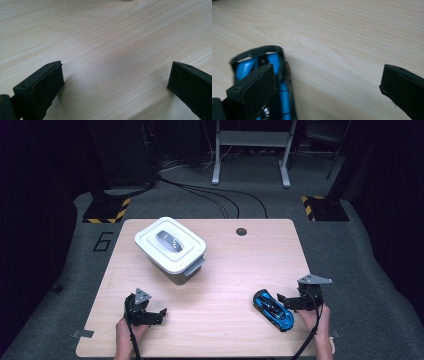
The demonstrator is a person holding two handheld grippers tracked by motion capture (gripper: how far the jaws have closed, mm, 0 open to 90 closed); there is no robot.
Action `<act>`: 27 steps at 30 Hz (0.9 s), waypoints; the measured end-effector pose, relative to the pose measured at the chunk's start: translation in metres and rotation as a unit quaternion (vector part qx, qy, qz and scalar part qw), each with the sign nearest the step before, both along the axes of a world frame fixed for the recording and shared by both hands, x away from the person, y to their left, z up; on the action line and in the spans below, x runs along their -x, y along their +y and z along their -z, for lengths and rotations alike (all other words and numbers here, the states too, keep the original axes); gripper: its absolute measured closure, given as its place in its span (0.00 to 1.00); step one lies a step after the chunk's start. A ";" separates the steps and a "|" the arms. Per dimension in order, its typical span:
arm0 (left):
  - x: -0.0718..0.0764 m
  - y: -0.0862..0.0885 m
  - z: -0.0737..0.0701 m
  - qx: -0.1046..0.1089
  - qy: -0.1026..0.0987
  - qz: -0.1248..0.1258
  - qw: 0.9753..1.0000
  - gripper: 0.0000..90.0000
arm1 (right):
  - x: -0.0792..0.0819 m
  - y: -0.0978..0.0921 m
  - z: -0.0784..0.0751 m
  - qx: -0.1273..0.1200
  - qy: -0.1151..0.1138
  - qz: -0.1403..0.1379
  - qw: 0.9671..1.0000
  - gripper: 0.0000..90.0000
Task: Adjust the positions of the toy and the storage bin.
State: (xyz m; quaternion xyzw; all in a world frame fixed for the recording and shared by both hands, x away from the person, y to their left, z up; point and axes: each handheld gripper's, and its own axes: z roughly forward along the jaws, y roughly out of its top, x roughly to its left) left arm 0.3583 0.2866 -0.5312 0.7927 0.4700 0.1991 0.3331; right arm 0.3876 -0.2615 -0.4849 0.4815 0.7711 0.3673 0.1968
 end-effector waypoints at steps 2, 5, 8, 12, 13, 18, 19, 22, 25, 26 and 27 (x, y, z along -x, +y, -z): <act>-0.001 0.000 0.001 0.002 -0.005 0.001 1.000 0.00 | -0.004 -0.007 0.005 0.005 -0.005 0.003 1.000 0.00; -0.003 0.002 0.000 0.000 0.000 0.012 1.000 0.00 | -0.012 -0.016 0.013 0.000 -0.003 0.014 1.000 0.00; -0.004 0.003 0.000 0.001 0.001 0.022 1.000 0.00 | -0.020 -0.020 0.021 -0.001 0.003 0.024 1.000 0.00; -0.005 0.003 0.000 0.004 0.000 0.024 1.000 0.00 | -0.028 -0.022 0.033 0.015 0.014 0.032 0.999 0.00; -0.005 0.005 -0.002 0.007 0.009 0.029 1.000 0.00 | -0.030 -0.022 0.036 0.020 0.014 0.029 0.999 0.00; -0.006 0.009 -0.007 0.033 0.007 0.036 0.999 0.00 | -0.031 -0.018 0.042 0.040 0.016 0.028 0.999 0.01; -0.007 0.010 -0.010 0.038 0.006 0.037 0.999 0.00 | -0.031 -0.018 0.042 0.039 0.018 0.028 0.999 0.01; -0.010 0.013 -0.019 0.049 -0.008 0.033 0.998 0.00 | -0.031 -0.020 0.043 0.038 0.016 0.024 0.999 0.01; -0.015 0.015 -0.033 0.050 -0.013 0.037 0.998 0.00 | -0.031 -0.019 0.043 0.036 0.017 0.026 0.999 0.01; -0.017 0.016 -0.038 0.052 -0.018 0.036 0.998 0.00 | -0.032 -0.020 0.043 0.040 0.014 0.024 0.999 0.01; -0.019 0.017 -0.043 0.051 -0.021 0.038 0.998 0.00 | -0.031 -0.020 0.044 0.039 0.014 0.024 0.999 0.01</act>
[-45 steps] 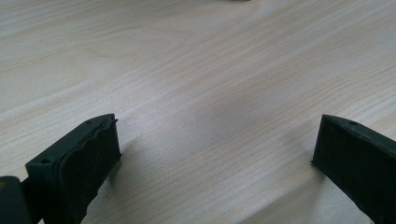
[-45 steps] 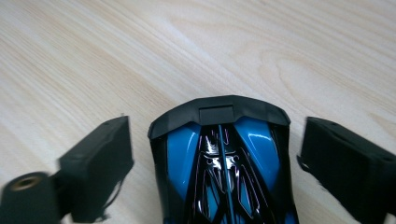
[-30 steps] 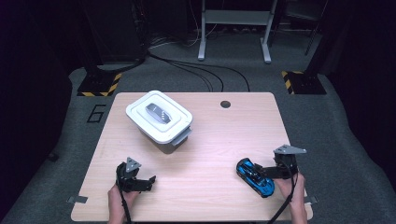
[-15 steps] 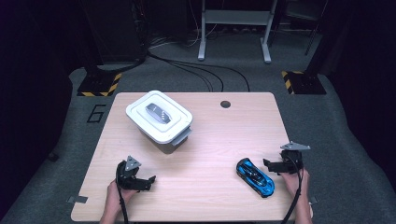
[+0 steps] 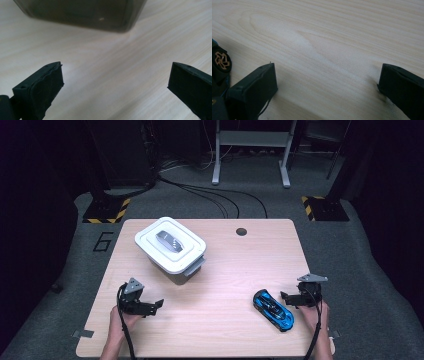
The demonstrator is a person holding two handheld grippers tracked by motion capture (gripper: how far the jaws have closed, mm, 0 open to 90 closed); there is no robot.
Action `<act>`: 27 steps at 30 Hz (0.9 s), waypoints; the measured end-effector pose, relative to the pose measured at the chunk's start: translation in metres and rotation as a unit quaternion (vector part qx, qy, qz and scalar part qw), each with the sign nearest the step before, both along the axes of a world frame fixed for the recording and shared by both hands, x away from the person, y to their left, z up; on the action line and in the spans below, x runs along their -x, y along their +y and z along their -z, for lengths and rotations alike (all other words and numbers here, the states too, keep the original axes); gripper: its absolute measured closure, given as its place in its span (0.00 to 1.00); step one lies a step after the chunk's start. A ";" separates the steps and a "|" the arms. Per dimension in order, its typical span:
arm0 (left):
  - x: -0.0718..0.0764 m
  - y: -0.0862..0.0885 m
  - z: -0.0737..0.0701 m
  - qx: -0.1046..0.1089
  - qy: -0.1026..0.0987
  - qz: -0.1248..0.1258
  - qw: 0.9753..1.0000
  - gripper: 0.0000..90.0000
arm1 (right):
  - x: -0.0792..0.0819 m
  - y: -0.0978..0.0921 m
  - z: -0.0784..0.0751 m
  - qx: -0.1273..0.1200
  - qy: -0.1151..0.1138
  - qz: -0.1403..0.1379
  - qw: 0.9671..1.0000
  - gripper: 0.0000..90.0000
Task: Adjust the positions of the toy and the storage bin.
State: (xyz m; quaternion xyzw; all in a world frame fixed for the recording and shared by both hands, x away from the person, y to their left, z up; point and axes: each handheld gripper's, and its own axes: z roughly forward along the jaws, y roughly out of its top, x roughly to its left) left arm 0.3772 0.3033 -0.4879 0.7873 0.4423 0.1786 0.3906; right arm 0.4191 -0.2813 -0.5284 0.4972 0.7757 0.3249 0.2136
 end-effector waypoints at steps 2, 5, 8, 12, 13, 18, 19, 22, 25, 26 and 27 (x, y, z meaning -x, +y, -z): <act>-0.003 0.001 -0.010 0.003 -0.014 -0.004 1.000 0.00 | 0.000 0.000 0.000 0.000 0.000 0.000 1.000 0.01; -0.007 0.005 -0.026 0.000 -0.023 -0.006 1.000 0.00 | 0.000 0.000 0.000 -0.001 0.001 0.001 1.000 0.01; -0.013 0.007 -0.040 -0.013 -0.033 -0.001 0.999 0.00 | 0.000 0.000 0.000 -0.002 0.001 0.003 1.000 0.01; -0.023 0.008 -0.057 -0.019 -0.047 0.001 0.999 0.00 | 0.001 0.001 0.000 -0.007 0.003 0.006 1.000 0.02; -0.026 0.008 -0.061 -0.018 -0.048 0.003 0.999 0.00 | 0.000 0.000 0.000 -0.006 0.001 0.004 1.000 0.02; -0.049 0.009 -0.078 -0.008 -0.058 0.012 0.998 0.00 | 0.000 0.000 0.000 -0.006 0.002 0.005 1.000 0.02; -0.053 0.010 -0.081 -0.003 -0.059 0.012 0.998 0.00 | 0.000 0.000 0.000 -0.006 0.002 0.005 1.000 0.02; -0.068 0.011 -0.087 0.006 -0.062 0.017 0.998 0.00 | 0.000 0.000 0.000 -0.010 0.002 0.007 1.000 0.02; -0.083 0.012 -0.092 0.001 -0.058 0.018 0.998 0.00 | 0.000 0.000 0.000 -0.009 0.002 0.007 1.000 0.02; -0.088 0.012 -0.093 -0.006 -0.058 0.019 0.998 0.00 | 0.000 0.000 0.000 -0.010 0.003 0.008 1.000 0.02; -0.095 0.012 -0.094 -0.013 -0.055 0.018 0.998 0.00 | 0.000 0.000 0.000 -0.009 0.003 0.007 1.000 0.02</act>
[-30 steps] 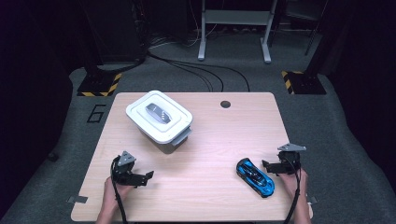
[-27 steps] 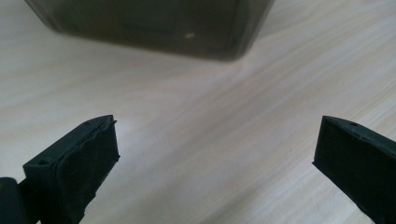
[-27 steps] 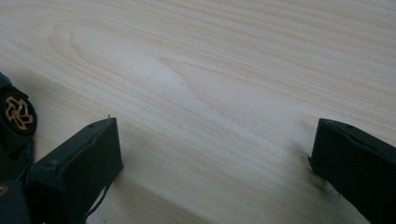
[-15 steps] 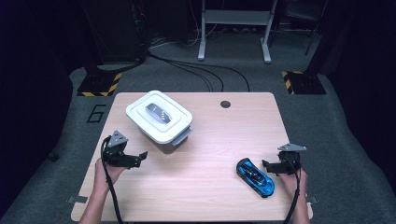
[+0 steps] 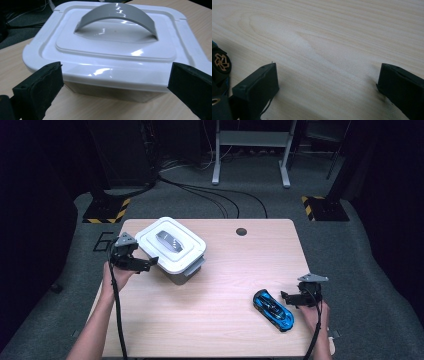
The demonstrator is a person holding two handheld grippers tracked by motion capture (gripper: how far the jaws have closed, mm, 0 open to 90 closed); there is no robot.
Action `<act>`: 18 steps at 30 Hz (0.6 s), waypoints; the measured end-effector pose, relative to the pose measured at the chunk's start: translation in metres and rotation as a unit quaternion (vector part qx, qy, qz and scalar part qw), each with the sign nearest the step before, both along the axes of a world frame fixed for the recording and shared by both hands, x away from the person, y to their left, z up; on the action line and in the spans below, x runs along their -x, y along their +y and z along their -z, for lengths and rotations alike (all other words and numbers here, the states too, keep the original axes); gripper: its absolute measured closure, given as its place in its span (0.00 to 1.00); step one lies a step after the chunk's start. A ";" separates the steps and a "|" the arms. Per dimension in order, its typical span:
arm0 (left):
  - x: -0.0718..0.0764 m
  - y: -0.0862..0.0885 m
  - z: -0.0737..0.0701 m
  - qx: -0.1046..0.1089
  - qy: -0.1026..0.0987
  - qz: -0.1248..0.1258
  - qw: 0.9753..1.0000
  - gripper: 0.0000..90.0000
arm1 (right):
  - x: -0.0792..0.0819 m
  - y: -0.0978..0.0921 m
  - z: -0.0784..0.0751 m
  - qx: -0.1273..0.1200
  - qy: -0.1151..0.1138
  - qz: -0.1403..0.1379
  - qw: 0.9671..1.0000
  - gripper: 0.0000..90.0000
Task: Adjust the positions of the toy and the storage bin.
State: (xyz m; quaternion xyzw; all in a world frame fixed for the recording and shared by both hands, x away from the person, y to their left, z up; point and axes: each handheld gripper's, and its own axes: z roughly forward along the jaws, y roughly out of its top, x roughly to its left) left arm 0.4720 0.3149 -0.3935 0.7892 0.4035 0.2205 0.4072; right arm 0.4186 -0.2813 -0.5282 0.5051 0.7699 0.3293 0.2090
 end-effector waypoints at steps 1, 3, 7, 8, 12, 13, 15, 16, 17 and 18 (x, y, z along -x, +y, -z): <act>-0.004 0.000 -0.001 -0.001 0.003 0.001 1.000 0.00 | 0.000 0.000 0.000 -0.001 0.000 0.001 1.000 0.03; -0.014 0.000 -0.001 -0.006 0.007 -0.001 1.000 0.00 | 0.000 0.000 0.000 0.000 -0.001 0.003 1.000 0.03; -0.032 -0.002 0.000 -0.014 0.025 0.006 1.000 0.00 | 0.000 0.000 0.000 0.000 -0.001 0.003 1.000 0.03; -0.036 -0.002 0.001 -0.011 0.028 0.008 1.000 0.00 | 0.000 0.000 0.000 0.000 -0.001 0.003 1.000 0.03; -0.045 -0.004 0.004 -0.011 0.033 0.010 0.999 0.00 | 0.000 0.000 0.000 -0.001 -0.001 0.003 1.000 0.03; -0.046 -0.007 0.006 -0.013 0.035 0.013 0.999 0.00 | 0.000 0.000 0.000 -0.001 -0.001 0.003 1.000 0.03; -0.047 -0.012 0.007 -0.018 0.035 0.022 0.999 0.00 | 0.000 0.000 0.000 -0.001 -0.001 0.003 1.000 0.03; -0.047 -0.015 0.007 -0.017 0.032 0.028 0.999 0.00 | 0.000 0.000 0.000 -0.001 -0.001 0.003 1.000 0.03; -0.047 -0.017 0.006 -0.021 0.030 0.033 0.999 0.00 | 0.000 0.000 0.000 -0.001 -0.001 0.003 1.000 0.03; -0.048 -0.020 0.006 -0.029 0.028 0.036 0.999 0.00 | 0.000 0.000 0.000 -0.001 -0.001 0.003 1.000 0.03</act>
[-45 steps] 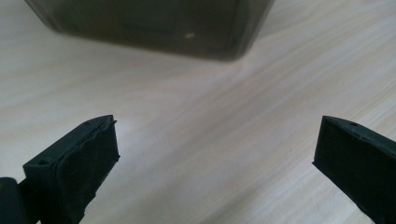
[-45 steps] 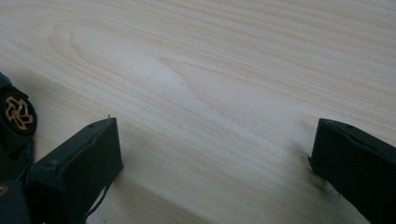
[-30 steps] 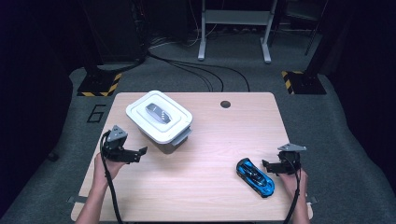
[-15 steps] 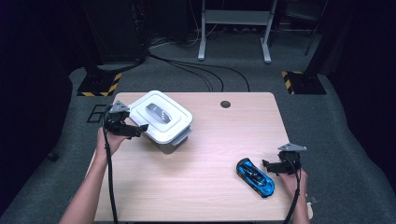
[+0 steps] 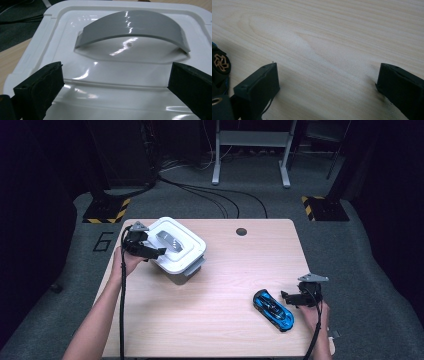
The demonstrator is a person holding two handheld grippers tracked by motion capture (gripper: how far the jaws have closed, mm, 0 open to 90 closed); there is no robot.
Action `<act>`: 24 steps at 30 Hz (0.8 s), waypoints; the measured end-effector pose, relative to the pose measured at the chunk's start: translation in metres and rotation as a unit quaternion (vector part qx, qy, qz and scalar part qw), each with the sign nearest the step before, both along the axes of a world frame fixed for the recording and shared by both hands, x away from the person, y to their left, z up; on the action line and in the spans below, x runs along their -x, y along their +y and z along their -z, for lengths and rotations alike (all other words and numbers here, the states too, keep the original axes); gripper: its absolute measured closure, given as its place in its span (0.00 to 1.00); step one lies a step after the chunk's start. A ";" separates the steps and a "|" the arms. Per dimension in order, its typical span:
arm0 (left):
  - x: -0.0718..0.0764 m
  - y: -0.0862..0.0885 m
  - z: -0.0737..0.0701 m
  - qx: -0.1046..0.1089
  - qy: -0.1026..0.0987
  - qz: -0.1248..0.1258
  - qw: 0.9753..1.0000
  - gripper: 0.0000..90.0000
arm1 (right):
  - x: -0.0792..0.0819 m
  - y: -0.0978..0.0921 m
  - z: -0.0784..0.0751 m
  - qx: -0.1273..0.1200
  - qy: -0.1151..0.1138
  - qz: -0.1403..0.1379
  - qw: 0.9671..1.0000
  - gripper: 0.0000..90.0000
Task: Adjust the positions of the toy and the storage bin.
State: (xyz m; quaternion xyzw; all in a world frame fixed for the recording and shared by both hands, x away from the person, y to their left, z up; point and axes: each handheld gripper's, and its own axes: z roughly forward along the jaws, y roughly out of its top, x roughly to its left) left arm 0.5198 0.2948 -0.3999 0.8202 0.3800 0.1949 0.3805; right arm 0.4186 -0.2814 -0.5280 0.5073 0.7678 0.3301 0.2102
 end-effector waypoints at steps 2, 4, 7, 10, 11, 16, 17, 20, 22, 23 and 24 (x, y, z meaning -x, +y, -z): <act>-0.003 -0.002 0.000 -0.003 0.006 0.004 1.000 0.00 | 0.000 0.000 0.000 0.000 0.000 0.000 1.000 0.04; -0.007 0.000 0.000 0.000 0.010 -0.002 1.000 0.00 | 0.000 0.000 0.000 0.000 0.000 0.000 1.000 0.04; -0.015 0.007 -0.001 0.003 0.009 -0.011 1.000 0.00 | 0.000 0.000 0.000 0.000 0.000 0.000 1.000 0.04; -0.021 0.013 0.002 0.011 0.020 -0.008 1.000 0.00 | 0.000 0.000 0.000 0.000 0.000 0.000 1.000 0.04; -0.023 0.015 0.003 0.019 0.029 -0.003 0.999 0.00 | 0.000 0.000 0.000 0.000 -0.001 0.000 1.000 0.04; -0.030 0.021 0.004 0.028 0.031 0.009 0.999 0.00 | 0.000 0.000 0.000 0.000 -0.001 0.000 1.000 0.04; -0.031 0.021 0.005 0.029 0.030 0.011 0.999 0.00 | 0.000 0.000 0.000 0.000 -0.001 0.000 1.000 0.04; -0.033 0.022 0.005 0.030 0.032 0.016 0.999 0.00 | 0.000 0.000 0.000 0.000 -0.001 0.000 1.000 0.04; -0.034 0.023 0.005 0.028 0.030 0.016 0.999 0.00 | 0.000 0.000 0.000 0.000 -0.001 0.000 1.000 0.04; -0.034 0.025 0.004 0.027 0.029 0.015 0.999 0.00 | 0.000 0.000 0.000 0.000 0.000 0.000 1.000 0.04; -0.034 0.026 0.005 0.031 0.031 0.018 0.999 0.00 | 0.000 0.000 0.000 0.000 -0.001 0.000 1.000 0.04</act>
